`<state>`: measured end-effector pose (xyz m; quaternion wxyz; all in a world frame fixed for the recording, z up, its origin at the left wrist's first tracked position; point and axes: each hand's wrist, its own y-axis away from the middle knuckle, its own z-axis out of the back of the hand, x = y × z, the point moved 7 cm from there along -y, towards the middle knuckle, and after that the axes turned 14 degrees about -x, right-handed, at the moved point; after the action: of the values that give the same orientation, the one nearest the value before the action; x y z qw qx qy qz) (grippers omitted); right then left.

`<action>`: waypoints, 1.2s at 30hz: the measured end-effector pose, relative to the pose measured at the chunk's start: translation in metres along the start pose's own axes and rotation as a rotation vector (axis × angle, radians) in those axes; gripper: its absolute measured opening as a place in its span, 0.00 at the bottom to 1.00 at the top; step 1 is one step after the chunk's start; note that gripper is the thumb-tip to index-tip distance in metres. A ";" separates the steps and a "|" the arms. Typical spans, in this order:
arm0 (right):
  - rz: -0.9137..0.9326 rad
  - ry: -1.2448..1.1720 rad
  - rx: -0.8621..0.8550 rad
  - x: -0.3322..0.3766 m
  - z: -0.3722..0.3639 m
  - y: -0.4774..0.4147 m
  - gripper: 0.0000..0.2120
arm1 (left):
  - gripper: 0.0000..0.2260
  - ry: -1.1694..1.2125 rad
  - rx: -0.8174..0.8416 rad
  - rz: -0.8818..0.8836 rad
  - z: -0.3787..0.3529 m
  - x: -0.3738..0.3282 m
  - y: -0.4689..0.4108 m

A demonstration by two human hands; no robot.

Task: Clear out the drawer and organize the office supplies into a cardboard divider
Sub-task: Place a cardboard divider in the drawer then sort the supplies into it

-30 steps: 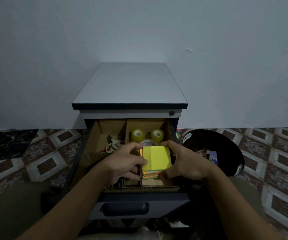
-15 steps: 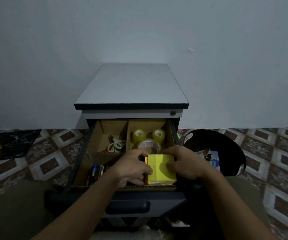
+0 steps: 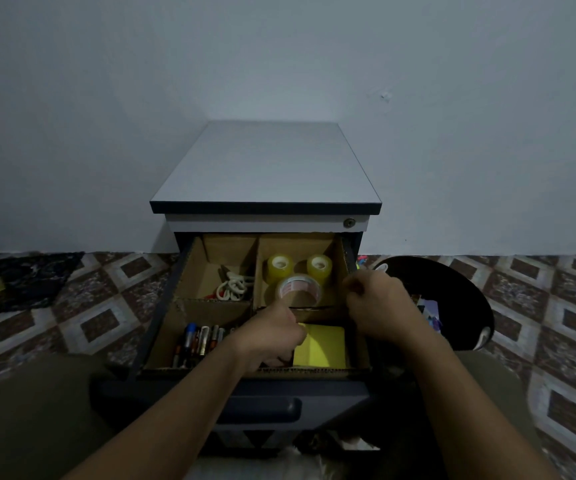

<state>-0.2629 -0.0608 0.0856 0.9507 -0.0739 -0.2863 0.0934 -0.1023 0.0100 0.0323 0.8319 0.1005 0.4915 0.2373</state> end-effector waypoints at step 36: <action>0.159 0.301 -0.275 0.044 -0.046 0.097 0.28 | 0.32 -0.652 -0.688 -0.585 0.075 0.048 0.049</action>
<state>-0.2137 0.0389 0.0521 0.9533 -0.2384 -0.1444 0.1163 -0.0321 0.0810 0.0524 0.9569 -0.2492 0.1104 0.1000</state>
